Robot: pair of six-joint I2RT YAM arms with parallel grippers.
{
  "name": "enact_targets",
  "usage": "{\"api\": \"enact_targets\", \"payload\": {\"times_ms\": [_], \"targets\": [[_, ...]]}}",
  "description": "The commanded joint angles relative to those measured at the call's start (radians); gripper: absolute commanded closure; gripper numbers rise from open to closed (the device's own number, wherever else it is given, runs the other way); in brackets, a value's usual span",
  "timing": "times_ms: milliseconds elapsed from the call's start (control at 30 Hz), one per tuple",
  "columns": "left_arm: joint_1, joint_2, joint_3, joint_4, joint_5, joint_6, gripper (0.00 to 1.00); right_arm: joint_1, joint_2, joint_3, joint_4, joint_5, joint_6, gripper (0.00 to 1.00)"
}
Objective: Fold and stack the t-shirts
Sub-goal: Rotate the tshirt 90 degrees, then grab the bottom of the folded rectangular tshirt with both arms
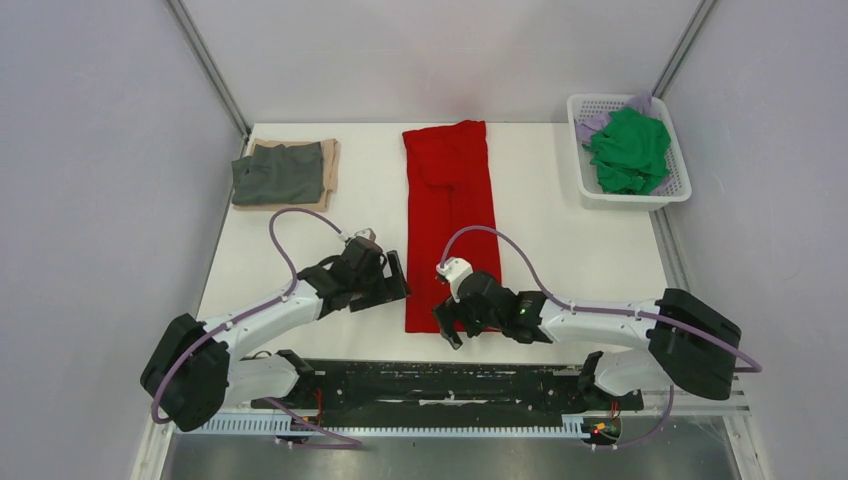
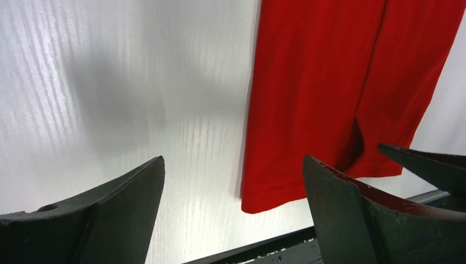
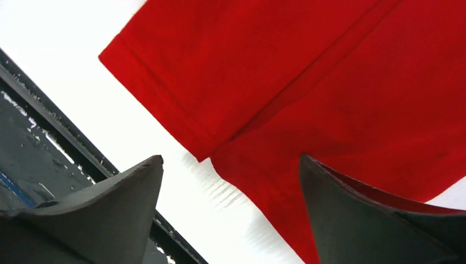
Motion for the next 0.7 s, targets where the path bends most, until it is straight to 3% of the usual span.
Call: {"api": "enact_targets", "payload": {"times_ms": [0, 300, 467, 533, 667], "targets": [[-0.030, -0.024, -0.010, 0.004, 0.041, 0.009, 0.00, 0.005, -0.083, 0.057, -0.010, 0.020, -0.028, 0.02], [-0.111, -0.045, -0.050, 0.005, 0.081, -0.056, 0.02, -0.032, -0.375, -0.083, -0.087, 0.301, 0.083, 0.02], [-0.134, -0.044, -0.097, 0.025, 0.095, -0.094, 0.17, -0.165, -0.489, -0.184, -0.101, 0.199, 0.117, 0.02], [-0.133, -0.038, -0.124, 0.060, 0.097, -0.109, 0.26, -0.212, -0.499, -0.213, -0.100, 0.155, 0.132, 0.02], [-0.133, -0.005, -0.148, 0.145, 0.138, -0.133, 0.34, -0.251, -0.465, -0.233, -0.103, 0.109, 0.162, 0.07]]}}
